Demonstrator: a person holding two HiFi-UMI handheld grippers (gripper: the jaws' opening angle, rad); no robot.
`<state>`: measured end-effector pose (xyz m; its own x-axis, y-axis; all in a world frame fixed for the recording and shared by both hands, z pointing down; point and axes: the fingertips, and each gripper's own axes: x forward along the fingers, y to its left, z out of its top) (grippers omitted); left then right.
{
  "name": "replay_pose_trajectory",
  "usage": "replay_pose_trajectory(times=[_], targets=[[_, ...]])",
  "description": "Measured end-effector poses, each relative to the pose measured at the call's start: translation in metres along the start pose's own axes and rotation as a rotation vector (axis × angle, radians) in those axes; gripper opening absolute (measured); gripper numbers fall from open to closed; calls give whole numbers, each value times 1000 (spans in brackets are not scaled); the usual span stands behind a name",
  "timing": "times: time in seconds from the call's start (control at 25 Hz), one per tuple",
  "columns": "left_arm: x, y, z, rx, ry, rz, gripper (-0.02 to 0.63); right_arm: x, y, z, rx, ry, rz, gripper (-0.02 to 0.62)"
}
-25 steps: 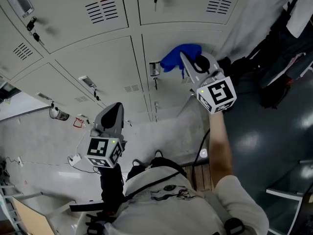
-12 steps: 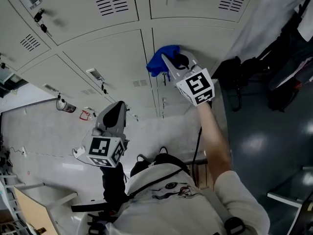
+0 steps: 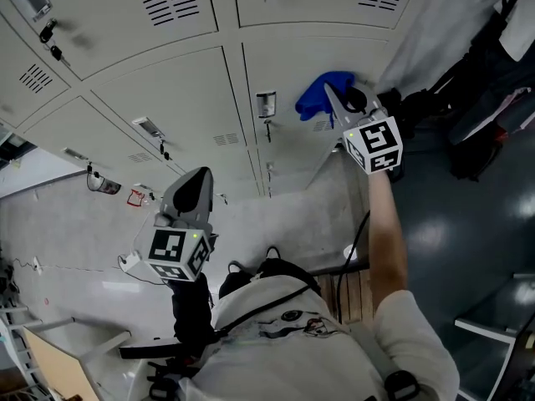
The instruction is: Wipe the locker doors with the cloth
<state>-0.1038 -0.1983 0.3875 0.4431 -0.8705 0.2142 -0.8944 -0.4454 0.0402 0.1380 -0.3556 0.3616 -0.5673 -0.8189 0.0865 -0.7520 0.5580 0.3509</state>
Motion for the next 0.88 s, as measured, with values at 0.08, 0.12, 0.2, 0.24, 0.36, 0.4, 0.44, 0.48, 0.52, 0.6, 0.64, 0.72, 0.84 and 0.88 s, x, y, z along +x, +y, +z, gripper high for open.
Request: replay_pose_trajectory(times=[0.08,0.12,0.2,0.24,0.36,0.4,0.44,0.48,0.52,0.6,0.64,0.72,0.84,0.88], targets=[[2,-4,0,3,0,-10,-2,-11,-18,-10,7,24,-43,34],[3,-5,0,5,1,-14,-2,-16,-26,-15,11,34,-62,34],[3,-7,1,7,3,-18,-2,-24,-40,-23,17,48,-91,34],[4,-7,1,9,3,-19,-2,-27,-45,-27,16,56,-102,34],[4,-8,2,13,2,-20,-2,-33,-54,-33,7,77,-127,34],[4,-9,2,14,1,-21,-2,-34,-53,-33,9,77,-128,34],[3,-9,3,15,0,-23,-2,-35,-52,-31,15,71,-127,34],[4,-10,3,16,0,-24,-2,-35,-48,-27,25,58,-122,32],[4,-10,4,17,-1,-26,-2,-36,-43,-22,37,39,-113,32],[4,-11,4,18,-2,-27,-2,-34,-26,-8,58,-2,-82,32],[4,-11,5,18,-3,-26,-2,-31,-14,-2,64,-18,-58,32],[3,-10,5,17,-5,-23,-2,-22,15,9,68,-40,4,32],[1,-9,6,17,-6,-21,-2,-5,60,23,85,-73,97,34],[1,-9,6,17,-5,-20,-2,3,73,25,92,-80,124,34]])
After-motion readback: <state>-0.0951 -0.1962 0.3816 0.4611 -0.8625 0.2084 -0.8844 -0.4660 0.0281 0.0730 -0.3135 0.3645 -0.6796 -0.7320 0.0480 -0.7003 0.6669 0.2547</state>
